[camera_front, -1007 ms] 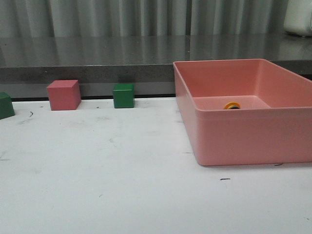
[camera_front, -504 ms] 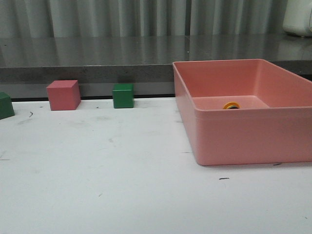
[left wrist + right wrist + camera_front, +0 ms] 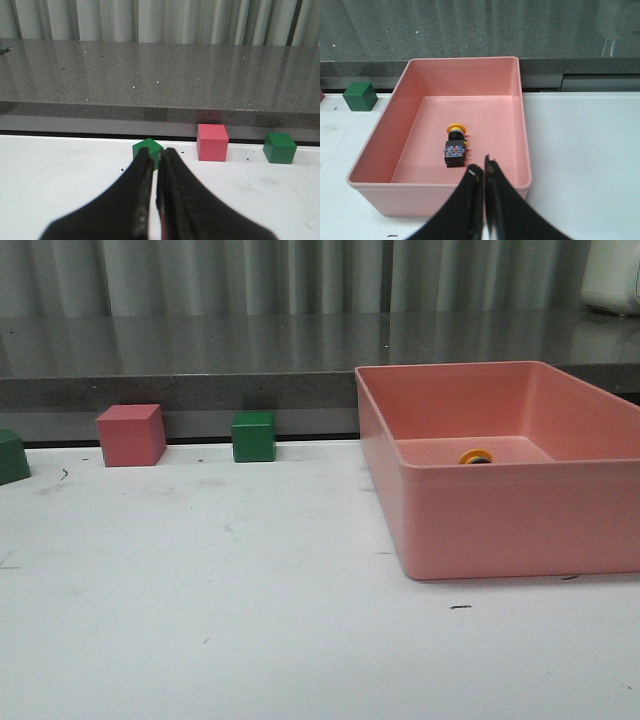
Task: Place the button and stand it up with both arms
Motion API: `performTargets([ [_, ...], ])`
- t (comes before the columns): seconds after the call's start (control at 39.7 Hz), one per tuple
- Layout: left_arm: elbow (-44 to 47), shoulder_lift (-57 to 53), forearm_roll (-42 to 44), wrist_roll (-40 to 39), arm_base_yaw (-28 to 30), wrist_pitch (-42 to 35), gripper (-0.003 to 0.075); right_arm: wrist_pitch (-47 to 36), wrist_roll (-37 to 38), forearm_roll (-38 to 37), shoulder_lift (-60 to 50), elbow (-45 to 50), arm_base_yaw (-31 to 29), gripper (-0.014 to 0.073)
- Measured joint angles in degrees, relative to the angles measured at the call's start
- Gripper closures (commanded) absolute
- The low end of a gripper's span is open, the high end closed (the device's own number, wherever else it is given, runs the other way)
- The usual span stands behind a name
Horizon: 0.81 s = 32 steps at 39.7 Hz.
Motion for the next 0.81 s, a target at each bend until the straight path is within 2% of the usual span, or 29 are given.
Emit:
performTargets([
  [0.08, 0.0, 0.0, 0.0, 0.0, 0.0, 0.0, 0.0290, 0.0, 0.0, 0.0, 0.0, 0.0, 0.0, 0.0187],
  [0.13, 0.0, 0.0, 0.0, 0.0, 0.0, 0.0, 0.0178, 0.0, 0.0, 0.0, 0.0, 0.0, 0.0, 0.0102],
  [0.18, 0.0, 0.0, 0.0, 0.0, 0.0, 0.0, 0.0094, 0.0, 0.0, 0.0, 0.0, 0.0, 0.0, 0.0038],
  [0.25, 0.0, 0.0, 0.0, 0.0, 0.0, -0.3, 0.0024, 0.0, 0.0, 0.0, 0.0, 0.0, 0.0, -0.0027],
  [0.3, 0.0, 0.0, 0.0, 0.0, 0.0, -0.3, 0.0027, 0.0, 0.0, 0.0, 0.0, 0.0, 0.0, -0.0046],
  [0.65, 0.0, 0.0, 0.0, 0.0, 0.0, -0.3, 0.0032, -1.9, 0.0, 0.0, 0.2, -0.1, 0.0, -0.0038],
  [0.81, 0.0, 0.0, 0.0, 0.0, 0.0, -0.3, 0.0032, 0.2, 0.0, 0.0, 5.6, -4.1, 0.0, -0.0039],
])
